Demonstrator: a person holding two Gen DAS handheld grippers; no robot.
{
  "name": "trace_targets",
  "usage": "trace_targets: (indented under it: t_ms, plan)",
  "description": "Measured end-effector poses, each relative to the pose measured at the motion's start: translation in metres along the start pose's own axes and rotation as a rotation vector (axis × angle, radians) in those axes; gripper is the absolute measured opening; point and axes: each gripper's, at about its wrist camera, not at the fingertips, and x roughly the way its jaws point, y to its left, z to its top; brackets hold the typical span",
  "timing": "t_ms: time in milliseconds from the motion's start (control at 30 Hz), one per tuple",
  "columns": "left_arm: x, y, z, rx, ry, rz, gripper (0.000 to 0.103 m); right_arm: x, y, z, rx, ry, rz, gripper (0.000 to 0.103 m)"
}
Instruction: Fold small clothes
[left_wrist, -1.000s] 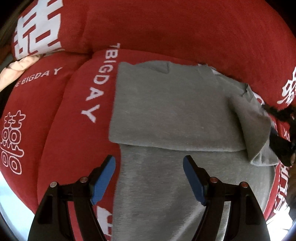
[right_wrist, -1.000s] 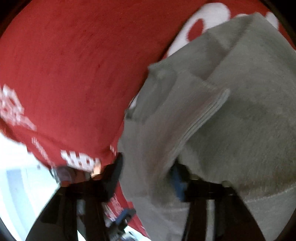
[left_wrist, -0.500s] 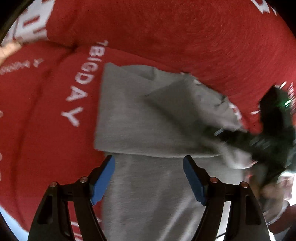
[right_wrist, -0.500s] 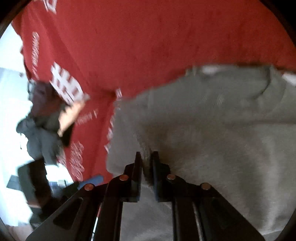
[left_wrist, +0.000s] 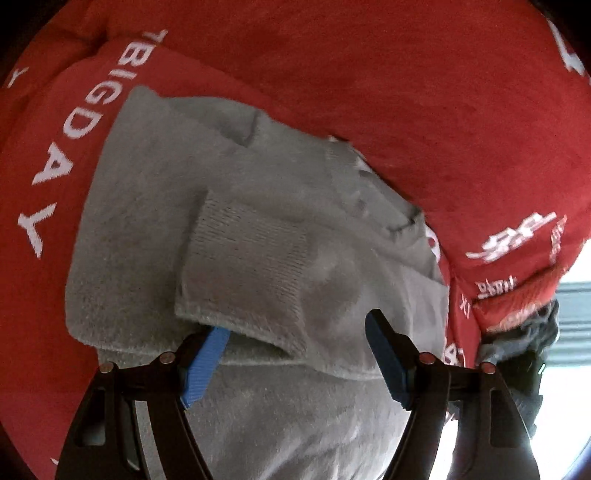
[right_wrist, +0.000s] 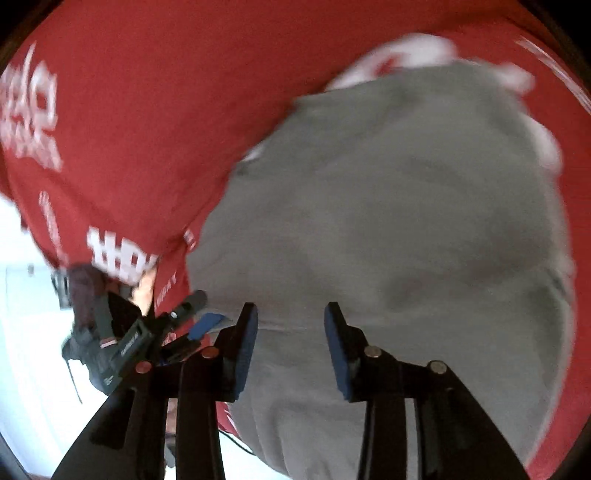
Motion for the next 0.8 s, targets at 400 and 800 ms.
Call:
trace_targets:
  t_ms: [400,800]
  plan:
    - [-0.03,-0.028,0.017,0.107,-0.195,0.105,0.009,-0.057,-0.129,0.014,0.422,-0.243,0.144,0.008]
    - [-0.008,0.01,-0.012,0.096,-0.106,0.185,0.009,-0.06,-0.147,0.011,0.357,-0.264,0.102,0.007]
